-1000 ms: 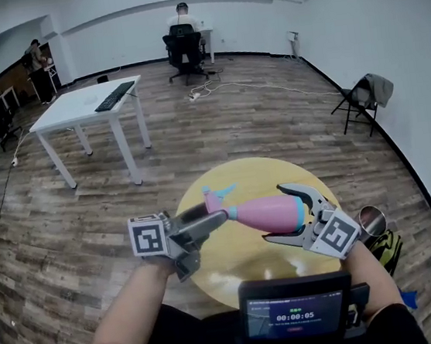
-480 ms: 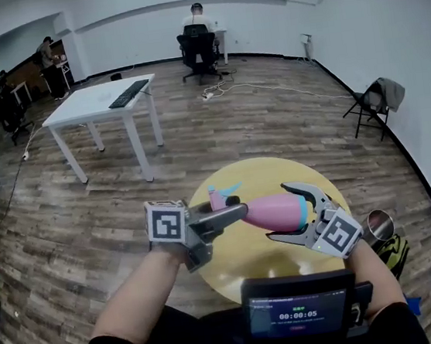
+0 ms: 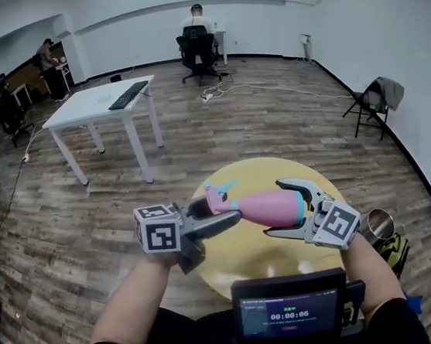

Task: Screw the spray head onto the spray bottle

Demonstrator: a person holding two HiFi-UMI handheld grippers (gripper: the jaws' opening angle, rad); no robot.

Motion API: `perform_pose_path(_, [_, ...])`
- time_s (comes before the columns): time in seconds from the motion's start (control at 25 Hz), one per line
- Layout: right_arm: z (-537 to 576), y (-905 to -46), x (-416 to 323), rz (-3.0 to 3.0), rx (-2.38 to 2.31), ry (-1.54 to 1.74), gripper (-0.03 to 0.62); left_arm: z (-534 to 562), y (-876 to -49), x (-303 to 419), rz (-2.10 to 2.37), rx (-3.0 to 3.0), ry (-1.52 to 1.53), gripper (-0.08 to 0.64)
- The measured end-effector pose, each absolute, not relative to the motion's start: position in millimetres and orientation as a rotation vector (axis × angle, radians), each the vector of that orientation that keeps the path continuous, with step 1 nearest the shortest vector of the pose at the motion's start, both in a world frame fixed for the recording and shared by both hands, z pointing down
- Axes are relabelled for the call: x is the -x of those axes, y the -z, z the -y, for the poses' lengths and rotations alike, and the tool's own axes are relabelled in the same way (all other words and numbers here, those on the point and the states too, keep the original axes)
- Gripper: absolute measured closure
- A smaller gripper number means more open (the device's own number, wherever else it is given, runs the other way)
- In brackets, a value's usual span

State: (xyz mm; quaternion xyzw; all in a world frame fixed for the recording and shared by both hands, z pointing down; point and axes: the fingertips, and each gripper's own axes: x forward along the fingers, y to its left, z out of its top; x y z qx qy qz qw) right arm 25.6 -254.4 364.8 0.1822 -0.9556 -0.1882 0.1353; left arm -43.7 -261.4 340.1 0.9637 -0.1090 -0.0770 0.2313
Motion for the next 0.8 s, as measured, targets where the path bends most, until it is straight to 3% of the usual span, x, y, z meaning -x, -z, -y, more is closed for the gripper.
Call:
perform_pose_path(0.04, [260, -363, -34, 2.77, -0.565, 0.538, 0.109, 270, -343, 64, 0.342, -2.587, 0.274, 0.126])
perform_pose_path(0.2, [282, -373, -82, 2.712, -0.709, 0.492, 0.109, 304, -351, 167, 0.52, -2.331, 0.592, 0.126])
perform_pose_path(0.28, [286, -382, -96, 2.684, -0.728, 0.473, 0.109, 310, -350, 184, 0.538, -2.33, 0.637, 0.126])
perform_pose_path(0.56, [279, -379, -37, 2.678, -0.627, 0.559, 0.109, 285, -337, 39, 0.159, -2.583, 0.282, 0.13])
perform_pose_path(0.64, [278, -377, -29, 2.718, -0.601, 0.529, 0.109, 282, -338, 19, 0.171, -2.691, 0.223, 0.356])
perform_pose_path(0.8, [271, -376, -36, 2.765, -0.565, 0.459, 0.108, 271, -339, 7, 0.198, -2.843, 0.106, 0.349])
